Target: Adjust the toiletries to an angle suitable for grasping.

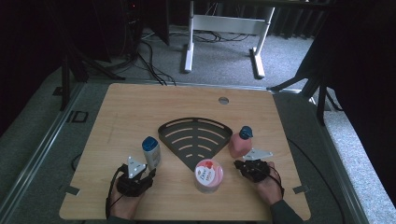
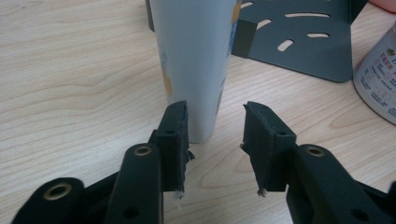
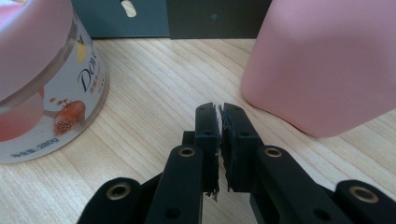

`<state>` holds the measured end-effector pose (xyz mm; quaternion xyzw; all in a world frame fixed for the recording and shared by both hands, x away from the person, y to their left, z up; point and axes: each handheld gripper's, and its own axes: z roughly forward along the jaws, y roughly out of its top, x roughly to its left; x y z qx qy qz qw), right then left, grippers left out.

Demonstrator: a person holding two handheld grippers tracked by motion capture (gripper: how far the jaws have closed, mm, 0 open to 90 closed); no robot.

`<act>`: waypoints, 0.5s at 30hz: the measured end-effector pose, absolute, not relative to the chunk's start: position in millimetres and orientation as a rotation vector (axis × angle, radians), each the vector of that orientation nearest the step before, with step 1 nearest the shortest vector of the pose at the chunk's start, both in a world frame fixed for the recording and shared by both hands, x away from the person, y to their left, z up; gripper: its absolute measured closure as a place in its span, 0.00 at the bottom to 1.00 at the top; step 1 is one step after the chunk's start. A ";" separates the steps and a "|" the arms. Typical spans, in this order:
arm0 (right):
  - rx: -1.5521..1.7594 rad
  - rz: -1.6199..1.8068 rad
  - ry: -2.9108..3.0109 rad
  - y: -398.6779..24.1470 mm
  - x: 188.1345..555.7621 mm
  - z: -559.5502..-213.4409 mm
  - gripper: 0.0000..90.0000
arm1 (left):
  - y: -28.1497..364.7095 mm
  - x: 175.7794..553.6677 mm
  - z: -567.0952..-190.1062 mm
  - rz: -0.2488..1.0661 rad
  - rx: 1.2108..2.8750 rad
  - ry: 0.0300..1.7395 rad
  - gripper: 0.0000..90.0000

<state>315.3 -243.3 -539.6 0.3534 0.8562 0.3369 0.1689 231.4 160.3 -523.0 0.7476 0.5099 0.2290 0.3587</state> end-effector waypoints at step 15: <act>1.003 0.955 2.441 -242.7 315.7 -540.3 0.93 | 160.6 240.2 -505.4 0.628 1.887 1.321 0.47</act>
